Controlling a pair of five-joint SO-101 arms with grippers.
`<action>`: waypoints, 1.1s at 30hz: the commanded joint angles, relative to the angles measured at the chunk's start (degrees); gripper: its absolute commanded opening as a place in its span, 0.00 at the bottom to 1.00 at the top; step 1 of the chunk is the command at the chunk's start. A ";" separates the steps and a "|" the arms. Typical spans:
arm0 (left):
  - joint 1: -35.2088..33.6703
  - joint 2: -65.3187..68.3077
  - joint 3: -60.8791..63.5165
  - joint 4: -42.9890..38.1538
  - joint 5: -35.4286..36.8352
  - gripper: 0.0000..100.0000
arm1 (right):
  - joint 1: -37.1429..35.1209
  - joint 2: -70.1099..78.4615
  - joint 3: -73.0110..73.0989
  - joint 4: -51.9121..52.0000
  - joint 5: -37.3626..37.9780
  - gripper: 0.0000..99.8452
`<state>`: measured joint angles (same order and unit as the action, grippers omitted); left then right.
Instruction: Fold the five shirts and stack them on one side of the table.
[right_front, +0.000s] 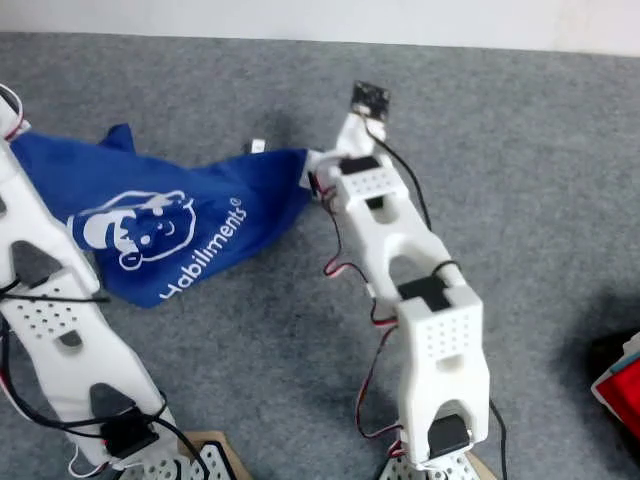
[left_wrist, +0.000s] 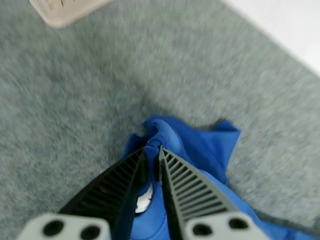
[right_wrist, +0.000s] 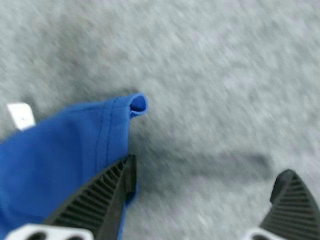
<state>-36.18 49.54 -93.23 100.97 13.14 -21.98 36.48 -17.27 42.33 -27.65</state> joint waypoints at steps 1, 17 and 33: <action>-0.31 3.30 -2.24 0.26 -0.44 0.01 | -0.92 3.30 -14.37 4.00 -0.70 0.41; -0.57 4.70 -2.15 0.26 -0.53 0.01 | -2.33 15.43 -39.87 12.97 -0.44 0.41; -1.89 4.88 -2.07 0.26 -0.53 0.01 | -4.62 28.09 -53.23 14.64 -0.26 0.21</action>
<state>-37.76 54.90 -93.23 100.97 13.05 -26.20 66.02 -67.12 56.75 -27.65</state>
